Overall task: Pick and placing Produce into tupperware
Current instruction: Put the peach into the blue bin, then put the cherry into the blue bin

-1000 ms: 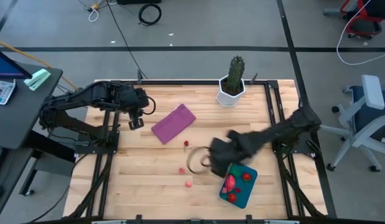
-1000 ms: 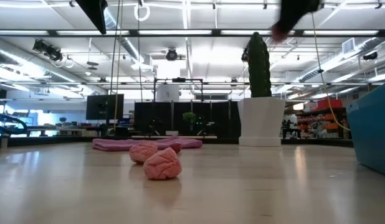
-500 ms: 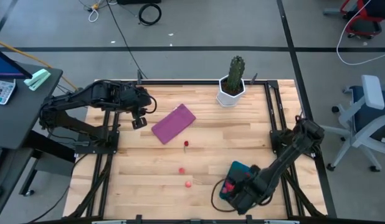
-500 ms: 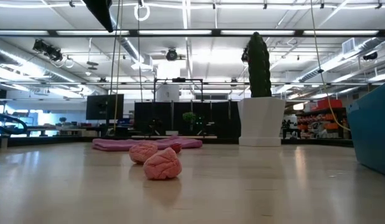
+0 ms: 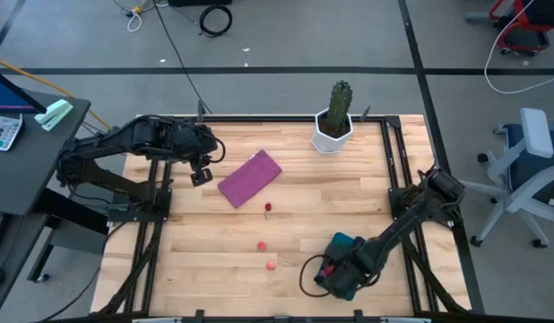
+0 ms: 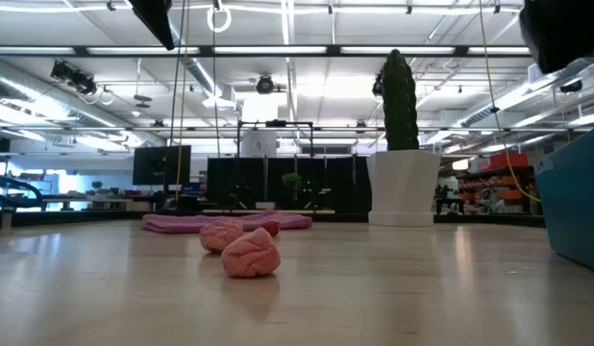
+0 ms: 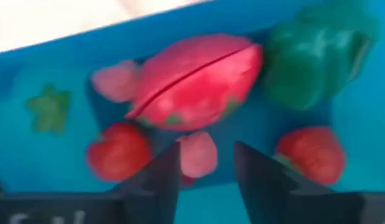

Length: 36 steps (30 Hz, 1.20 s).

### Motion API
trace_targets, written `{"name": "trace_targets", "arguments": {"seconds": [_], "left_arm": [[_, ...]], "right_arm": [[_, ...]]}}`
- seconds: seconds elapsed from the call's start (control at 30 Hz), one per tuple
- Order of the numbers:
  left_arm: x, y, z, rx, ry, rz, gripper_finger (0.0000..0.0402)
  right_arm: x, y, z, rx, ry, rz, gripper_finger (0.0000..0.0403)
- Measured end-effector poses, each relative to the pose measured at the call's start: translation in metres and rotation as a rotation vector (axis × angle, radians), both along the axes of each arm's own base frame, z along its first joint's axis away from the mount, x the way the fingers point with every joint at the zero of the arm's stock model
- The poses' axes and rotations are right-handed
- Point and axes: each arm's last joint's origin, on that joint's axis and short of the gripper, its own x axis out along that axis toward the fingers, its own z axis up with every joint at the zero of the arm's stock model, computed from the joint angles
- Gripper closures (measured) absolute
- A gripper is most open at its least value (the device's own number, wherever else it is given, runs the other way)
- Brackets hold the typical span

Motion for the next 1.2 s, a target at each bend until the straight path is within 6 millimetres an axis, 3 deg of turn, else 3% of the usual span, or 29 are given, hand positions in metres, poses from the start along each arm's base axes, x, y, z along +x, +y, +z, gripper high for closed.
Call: {"name": "trace_targets", "arguments": {"seconds": [0.23, 0.4, 0.57, 0.73, 0.9, 1.07, 1.2], "left_arm": [[0.001, 0.0, 0.0, 0.001, -0.007, -0.001, 0.0285], [0.003, 0.0, -0.001, 0.006, 0.006, -0.03, 0.0283], [0.018, -0.002, -0.014, -0.008, 0.046, -0.071, 0.0284], [0.047, -0.013, -0.06, 0.006, -0.026, -0.172, 0.0277], [0.068, -0.028, -0.112, -0.13, -0.219, -0.177, 0.027], [0.071, -0.039, -0.162, -0.211, -0.337, -0.158, 0.0267], [0.068, -0.041, -0.205, -0.264, -0.308, -0.076, 0.0265]], "right_arm": [[0.006, -0.014, 0.002, -0.036, -0.001, 0.051, 0.02], [0.008, -0.032, 0.03, -0.087, -0.065, 0.038, 0.0193], [0.002, -0.049, 0.066, -0.208, -0.278, 0.03, 0.0197], [-0.004, -0.063, 0.093, -0.418, -0.503, -0.023, 0.0199], [-0.006, -0.068, 0.103, -0.556, -0.597, -0.039, 0.0199], [-0.005, -0.068, 0.1, -0.591, -0.587, -0.006, 0.0199], [-0.002, -0.068, 0.098, -0.626, -0.606, -0.017, 0.0199]]}}
